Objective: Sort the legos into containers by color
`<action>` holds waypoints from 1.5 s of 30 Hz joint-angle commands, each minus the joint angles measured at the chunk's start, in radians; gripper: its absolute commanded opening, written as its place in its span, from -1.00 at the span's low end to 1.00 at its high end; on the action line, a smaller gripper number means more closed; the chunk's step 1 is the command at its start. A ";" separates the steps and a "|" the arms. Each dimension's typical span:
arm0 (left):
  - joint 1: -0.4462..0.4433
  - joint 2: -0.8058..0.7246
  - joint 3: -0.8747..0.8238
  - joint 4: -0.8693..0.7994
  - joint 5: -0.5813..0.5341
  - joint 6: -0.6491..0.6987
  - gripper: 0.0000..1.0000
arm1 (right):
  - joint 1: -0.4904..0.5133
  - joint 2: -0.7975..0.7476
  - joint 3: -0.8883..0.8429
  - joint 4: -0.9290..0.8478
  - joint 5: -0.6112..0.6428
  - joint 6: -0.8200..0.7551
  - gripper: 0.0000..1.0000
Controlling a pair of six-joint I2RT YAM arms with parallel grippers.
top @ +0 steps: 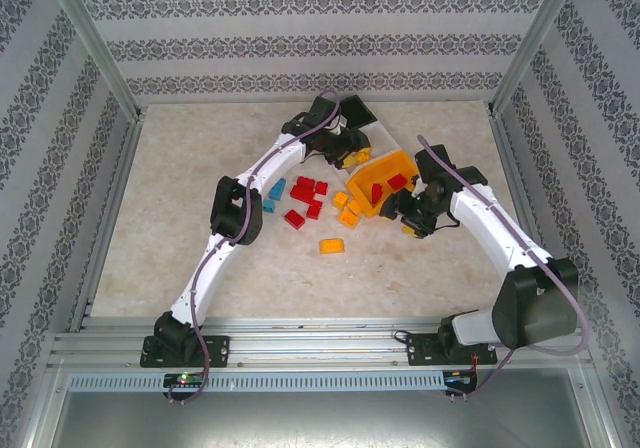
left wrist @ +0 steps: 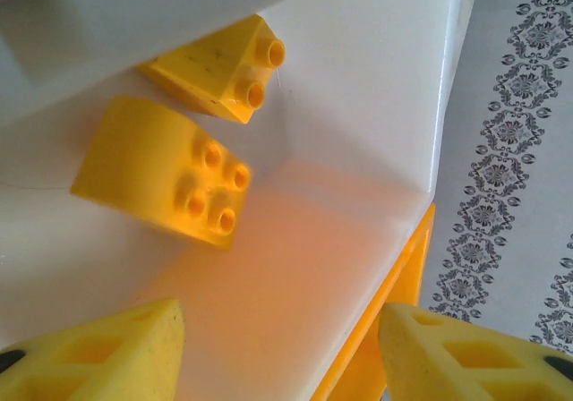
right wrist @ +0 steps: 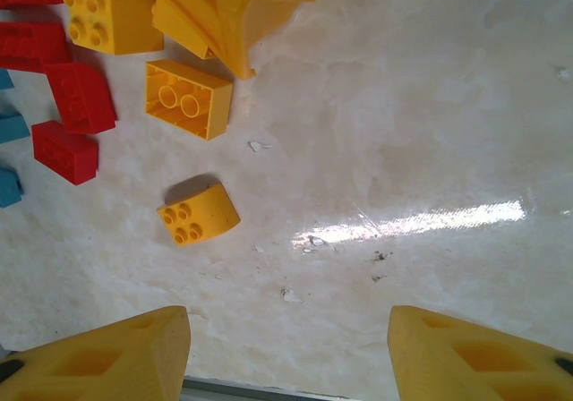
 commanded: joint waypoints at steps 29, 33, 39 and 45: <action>0.339 -1.206 -1.347 -0.145 -0.250 0.421 0.28 | 0.464 0.601 0.407 -0.095 0.201 -0.094 0.52; 0.373 -1.253 -1.394 -0.160 -0.239 0.436 0.28 | 0.482 0.653 0.437 -0.109 0.212 -0.085 0.49; 0.397 -1.263 -1.406 -0.168 -0.221 0.451 0.29 | 0.510 0.708 0.437 -0.097 0.228 -0.055 0.46; 0.408 -1.255 -1.395 -0.190 -0.211 0.475 0.29 | 0.521 0.762 0.442 -0.091 0.259 -0.025 0.40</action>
